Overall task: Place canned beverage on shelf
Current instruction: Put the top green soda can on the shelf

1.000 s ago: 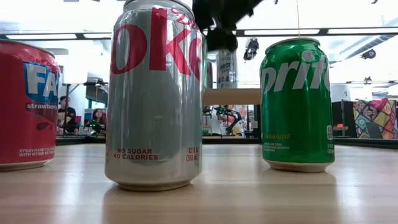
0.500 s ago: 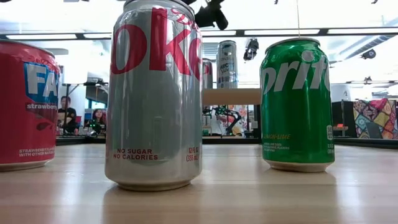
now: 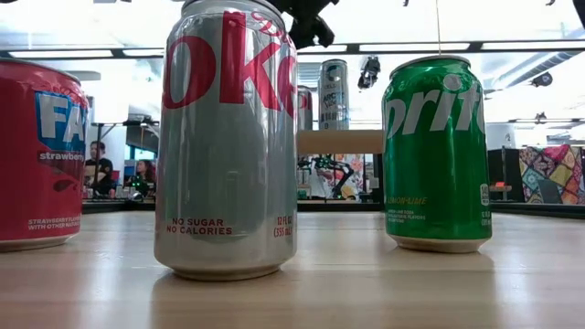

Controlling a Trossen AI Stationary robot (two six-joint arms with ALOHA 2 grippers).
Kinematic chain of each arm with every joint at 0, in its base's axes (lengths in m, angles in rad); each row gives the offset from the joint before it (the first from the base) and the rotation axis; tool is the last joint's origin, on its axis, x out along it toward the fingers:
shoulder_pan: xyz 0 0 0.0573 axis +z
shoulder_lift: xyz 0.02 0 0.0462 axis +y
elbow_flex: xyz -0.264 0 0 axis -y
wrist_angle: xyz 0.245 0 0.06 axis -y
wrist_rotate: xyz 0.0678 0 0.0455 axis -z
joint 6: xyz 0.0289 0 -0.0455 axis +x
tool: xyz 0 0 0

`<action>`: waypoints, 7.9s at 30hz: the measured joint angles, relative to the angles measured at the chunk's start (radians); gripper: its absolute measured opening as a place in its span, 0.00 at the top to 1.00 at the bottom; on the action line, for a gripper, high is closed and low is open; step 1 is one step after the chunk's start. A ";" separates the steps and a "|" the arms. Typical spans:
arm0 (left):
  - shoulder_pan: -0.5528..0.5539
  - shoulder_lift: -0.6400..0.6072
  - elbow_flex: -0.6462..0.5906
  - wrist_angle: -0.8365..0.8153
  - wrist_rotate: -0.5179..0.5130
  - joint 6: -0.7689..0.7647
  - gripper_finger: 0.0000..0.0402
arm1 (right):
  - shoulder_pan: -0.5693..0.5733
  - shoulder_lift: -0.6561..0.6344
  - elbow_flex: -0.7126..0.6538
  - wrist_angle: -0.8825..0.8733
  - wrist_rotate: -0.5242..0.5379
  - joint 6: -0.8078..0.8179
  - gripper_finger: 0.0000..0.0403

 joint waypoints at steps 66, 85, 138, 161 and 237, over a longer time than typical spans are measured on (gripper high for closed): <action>0.000 0.014 -0.001 -0.026 0.000 -0.035 1.00 | -0.055 0.002 0.016 0.029 0.053 -0.008 0.28; 0.000 0.019 -0.001 -0.027 0.000 -0.050 1.00 | 0.074 -0.012 0.158 -0.456 -0.083 -0.076 0.53; 0.000 0.019 -0.001 -0.030 0.000 -0.050 1.00 | -0.019 -0.002 0.027 -0.212 -0.013 -0.247 0.98; 0.000 0.019 -0.001 -0.030 0.000 -0.050 1.00 | -0.077 0.045 0.013 -0.201 -0.050 -0.231 0.98; -0.002 0.858 0.305 -0.113 -0.418 -0.396 1.00 | -0.045 -0.508 -0.527 -0.029 -0.072 -0.599 0.98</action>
